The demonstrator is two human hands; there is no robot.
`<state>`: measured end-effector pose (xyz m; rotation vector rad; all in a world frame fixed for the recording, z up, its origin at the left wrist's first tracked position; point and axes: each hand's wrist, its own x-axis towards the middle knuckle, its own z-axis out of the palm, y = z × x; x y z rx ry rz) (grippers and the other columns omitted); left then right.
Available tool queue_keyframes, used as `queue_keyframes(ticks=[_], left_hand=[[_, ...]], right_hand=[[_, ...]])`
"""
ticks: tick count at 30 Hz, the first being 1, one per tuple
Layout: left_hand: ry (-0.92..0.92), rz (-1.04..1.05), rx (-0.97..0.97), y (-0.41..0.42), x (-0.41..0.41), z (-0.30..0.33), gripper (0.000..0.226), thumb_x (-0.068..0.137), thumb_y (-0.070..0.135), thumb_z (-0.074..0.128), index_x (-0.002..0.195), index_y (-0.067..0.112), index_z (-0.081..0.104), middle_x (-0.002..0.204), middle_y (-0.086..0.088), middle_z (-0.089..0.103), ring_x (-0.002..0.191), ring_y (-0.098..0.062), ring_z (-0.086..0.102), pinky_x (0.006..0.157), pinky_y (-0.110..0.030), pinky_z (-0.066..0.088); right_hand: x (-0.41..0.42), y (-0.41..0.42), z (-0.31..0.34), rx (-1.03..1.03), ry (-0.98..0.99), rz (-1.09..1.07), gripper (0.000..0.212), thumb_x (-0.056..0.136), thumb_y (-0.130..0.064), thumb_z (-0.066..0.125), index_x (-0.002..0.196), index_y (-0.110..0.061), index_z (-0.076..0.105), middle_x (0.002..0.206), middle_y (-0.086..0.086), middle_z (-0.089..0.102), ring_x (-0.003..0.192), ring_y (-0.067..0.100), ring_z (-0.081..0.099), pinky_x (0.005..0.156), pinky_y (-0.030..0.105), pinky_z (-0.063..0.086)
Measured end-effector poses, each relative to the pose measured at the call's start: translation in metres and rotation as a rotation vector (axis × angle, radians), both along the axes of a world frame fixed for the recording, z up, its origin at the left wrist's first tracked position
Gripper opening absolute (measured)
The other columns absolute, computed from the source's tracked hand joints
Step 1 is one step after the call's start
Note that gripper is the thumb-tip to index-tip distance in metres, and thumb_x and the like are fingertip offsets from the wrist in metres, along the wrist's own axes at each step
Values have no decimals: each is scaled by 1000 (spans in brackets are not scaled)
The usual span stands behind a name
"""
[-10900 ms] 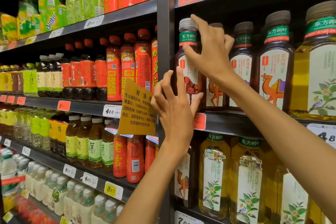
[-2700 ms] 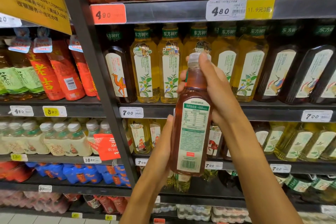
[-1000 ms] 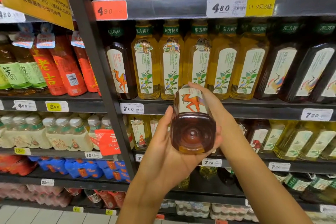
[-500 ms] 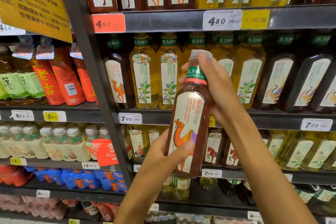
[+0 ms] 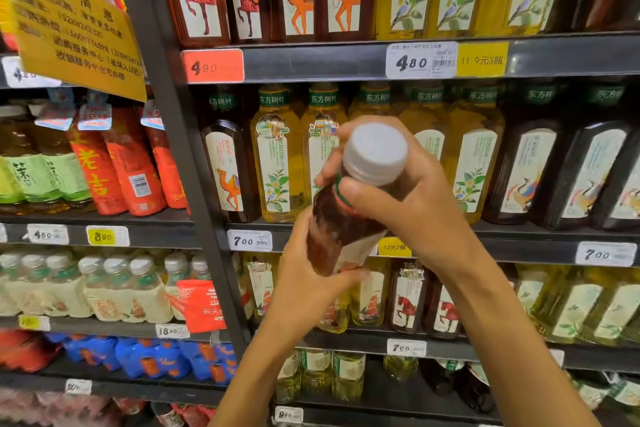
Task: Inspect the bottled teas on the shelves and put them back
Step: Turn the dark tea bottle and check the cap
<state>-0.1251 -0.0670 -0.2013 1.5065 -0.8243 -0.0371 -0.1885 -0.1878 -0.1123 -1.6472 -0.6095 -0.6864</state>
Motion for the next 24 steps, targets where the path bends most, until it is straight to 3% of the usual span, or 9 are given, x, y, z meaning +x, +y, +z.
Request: queue_keyframes(ticks=[4,10,13,16,18,22,24], left_hand=[[-87,9,-11,-3,9,7,74,65,-7,80,116,37,48,105,27,62,99,9,59,72,-6,49],[-164,-60,-17,0,13,16,89,62,7,85,125,53,43,123,21,57,118,0,54,88,-14,49],[-99,-148,14,7,12,9,93,58,16,88,127,57,41,126,26,55,119,3,53,88,-12,48],[4,-227,36,8,7,4,77,57,25,86,123,47,51,120,14,64,113,-5,61,86,-21,52],[65,-261,30,7,3,0,67,59,26,84,116,48,57,116,14,67,110,-4,62,83,-16,51],[194,-228,-12,5,-3,-6,70,59,35,81,120,48,49,118,24,64,112,2,59,84,-13,51],[212,-203,-27,4,-5,-8,61,62,42,78,115,54,53,117,23,65,111,1,60,84,-15,51]], right_hand=[[-9,0,0,-118,-91,11,36,76,7,65,106,-9,52,92,8,63,91,22,63,87,33,49],[-17,-6,4,-165,-164,38,34,76,-3,70,105,-16,54,95,4,62,93,25,63,86,35,49],[-7,-13,7,-50,-132,37,30,77,-12,68,104,-15,55,92,3,64,88,32,65,82,40,50],[7,-17,10,119,1,96,27,79,-19,61,104,-13,55,85,1,68,81,27,68,78,37,53],[15,-19,9,223,94,120,21,81,-22,59,101,-14,56,79,1,69,76,23,69,74,33,54],[27,-20,2,257,141,-1,2,88,-25,64,89,-24,63,73,-2,66,68,16,67,63,26,54],[32,-20,0,350,173,-61,12,88,-30,64,91,-18,61,73,0,66,64,14,66,58,25,53]])
